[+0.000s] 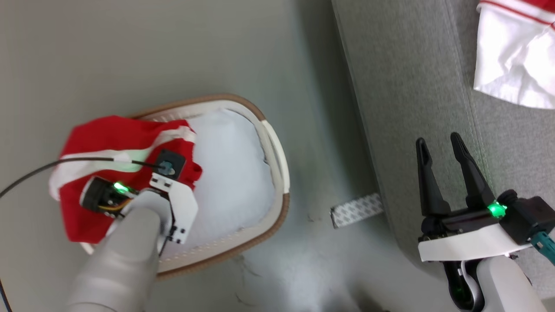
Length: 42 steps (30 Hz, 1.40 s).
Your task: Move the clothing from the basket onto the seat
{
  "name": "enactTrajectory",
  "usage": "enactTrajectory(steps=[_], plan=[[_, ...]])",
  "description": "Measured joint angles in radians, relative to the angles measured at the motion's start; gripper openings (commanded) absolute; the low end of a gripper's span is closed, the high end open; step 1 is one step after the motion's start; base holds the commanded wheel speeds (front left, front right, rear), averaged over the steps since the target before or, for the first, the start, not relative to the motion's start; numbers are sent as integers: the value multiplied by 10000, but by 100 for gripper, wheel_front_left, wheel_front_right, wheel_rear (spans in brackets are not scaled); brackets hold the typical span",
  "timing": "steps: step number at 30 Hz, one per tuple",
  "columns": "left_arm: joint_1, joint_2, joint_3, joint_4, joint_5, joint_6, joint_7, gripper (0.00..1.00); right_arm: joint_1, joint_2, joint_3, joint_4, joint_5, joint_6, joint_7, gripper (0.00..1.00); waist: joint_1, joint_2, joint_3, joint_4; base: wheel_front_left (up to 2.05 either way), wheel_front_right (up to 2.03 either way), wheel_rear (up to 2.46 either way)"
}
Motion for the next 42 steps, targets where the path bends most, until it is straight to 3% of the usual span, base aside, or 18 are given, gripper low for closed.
enactTrajectory(steps=[7,16,29,37,42], plan=[[612,-746,405,-61,-953,-360,-763,0,669,2,-483,405,-708,0,-2,100,0,0,-1546,857,0,0,0],[1694,-966,389,-1139,-2477,-579,-1319,0,1645,0,-759,828,-1246,0,-2,100,-1,-1,-3888,1970,0,0,0],[2970,-986,-800,-3649,-4562,351,-1095,0,3076,-2,-918,1212,-1348,0,-2,100,-3,-1,-6853,3139,0,0,0],[3308,-965,-825,-4748,-4817,711,-1066,0,3621,-2,-955,1269,-1486,0,-2,100,-4,0,-7911,3491,0,0,0],[3480,-644,-650,-5547,-4915,869,-1001,0,3902,-4,-811,1283,-1509,0,0,100,-3,0,-8253,3472,0,0,0]])
